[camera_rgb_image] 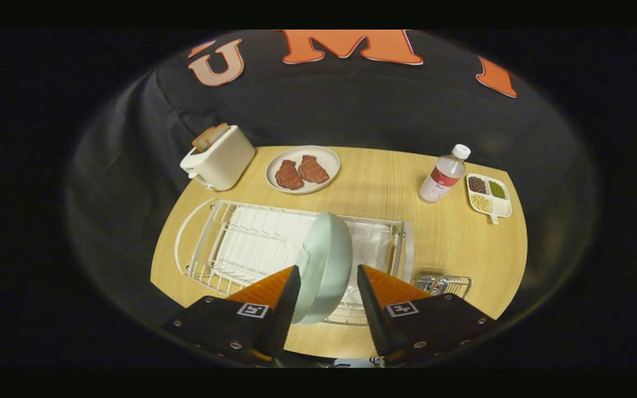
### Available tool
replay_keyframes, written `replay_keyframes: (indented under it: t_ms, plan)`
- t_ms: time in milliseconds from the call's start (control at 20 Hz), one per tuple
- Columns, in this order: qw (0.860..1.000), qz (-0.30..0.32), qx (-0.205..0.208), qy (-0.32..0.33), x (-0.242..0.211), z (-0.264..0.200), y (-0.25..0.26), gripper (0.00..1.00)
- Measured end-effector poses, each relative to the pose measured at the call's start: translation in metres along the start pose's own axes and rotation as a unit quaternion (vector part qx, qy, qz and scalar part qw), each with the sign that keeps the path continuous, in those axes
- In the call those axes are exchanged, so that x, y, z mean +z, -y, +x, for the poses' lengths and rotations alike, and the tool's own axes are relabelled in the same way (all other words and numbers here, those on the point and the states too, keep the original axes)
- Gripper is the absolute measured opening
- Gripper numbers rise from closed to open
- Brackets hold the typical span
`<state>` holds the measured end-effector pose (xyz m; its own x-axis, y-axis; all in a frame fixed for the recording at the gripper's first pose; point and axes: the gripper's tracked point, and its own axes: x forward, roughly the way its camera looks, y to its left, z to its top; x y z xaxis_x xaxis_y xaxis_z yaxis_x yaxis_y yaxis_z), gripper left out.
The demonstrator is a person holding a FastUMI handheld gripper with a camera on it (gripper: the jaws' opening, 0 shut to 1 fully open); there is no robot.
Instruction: Take the plate from the dish rack, then take the spoon from the basket and place it into the plate.
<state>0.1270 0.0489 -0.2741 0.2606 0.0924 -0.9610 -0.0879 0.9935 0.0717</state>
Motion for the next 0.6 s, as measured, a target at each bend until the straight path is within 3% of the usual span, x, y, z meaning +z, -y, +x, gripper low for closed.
replay_keyframes:
  t_ms: [300, 600]
  plan:
    - [0.995, -0.046, -0.061, -0.058, -0.017, 0.032, 0.007, 0.39]
    - [0.99, -0.078, -0.108, -0.053, -0.013, 0.026, 0.003, 0.35]
